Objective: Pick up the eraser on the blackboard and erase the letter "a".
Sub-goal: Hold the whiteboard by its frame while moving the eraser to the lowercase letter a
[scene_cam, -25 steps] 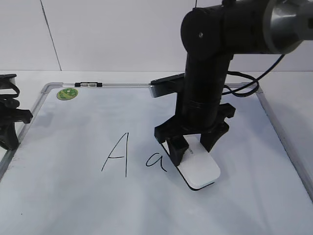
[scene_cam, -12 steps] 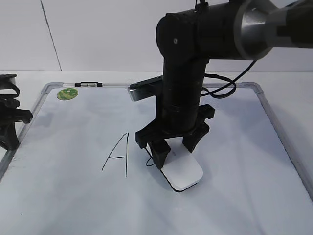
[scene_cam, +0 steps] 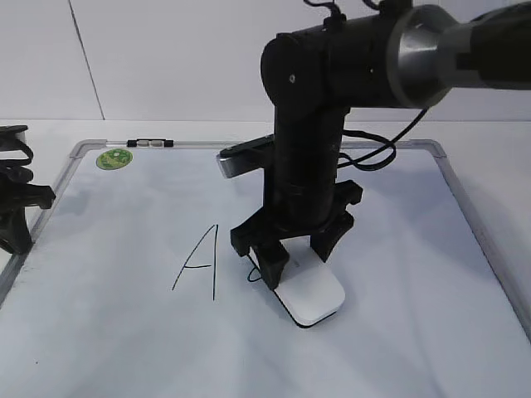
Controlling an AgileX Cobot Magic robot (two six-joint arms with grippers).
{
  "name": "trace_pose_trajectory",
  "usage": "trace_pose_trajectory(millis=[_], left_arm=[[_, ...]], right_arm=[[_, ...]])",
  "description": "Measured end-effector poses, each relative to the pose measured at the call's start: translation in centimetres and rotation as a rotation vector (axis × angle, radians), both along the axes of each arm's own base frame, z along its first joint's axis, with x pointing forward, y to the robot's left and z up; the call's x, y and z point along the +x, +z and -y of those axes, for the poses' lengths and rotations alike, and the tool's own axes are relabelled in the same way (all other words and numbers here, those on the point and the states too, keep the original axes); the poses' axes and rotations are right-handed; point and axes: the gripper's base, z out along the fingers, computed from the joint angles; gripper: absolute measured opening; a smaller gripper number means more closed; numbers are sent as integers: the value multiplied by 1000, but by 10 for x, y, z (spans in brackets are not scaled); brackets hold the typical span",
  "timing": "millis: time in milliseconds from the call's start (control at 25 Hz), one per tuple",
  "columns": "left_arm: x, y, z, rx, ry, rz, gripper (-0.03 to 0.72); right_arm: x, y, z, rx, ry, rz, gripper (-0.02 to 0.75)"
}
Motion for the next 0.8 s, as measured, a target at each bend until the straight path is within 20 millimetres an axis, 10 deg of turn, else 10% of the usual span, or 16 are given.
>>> trace_pose_trajectory(millis=[800], left_arm=[[0, 0, 1, -10, 8, 2, 14]], right_arm=[[12, -13, -8, -10, 4, -2, 566]])
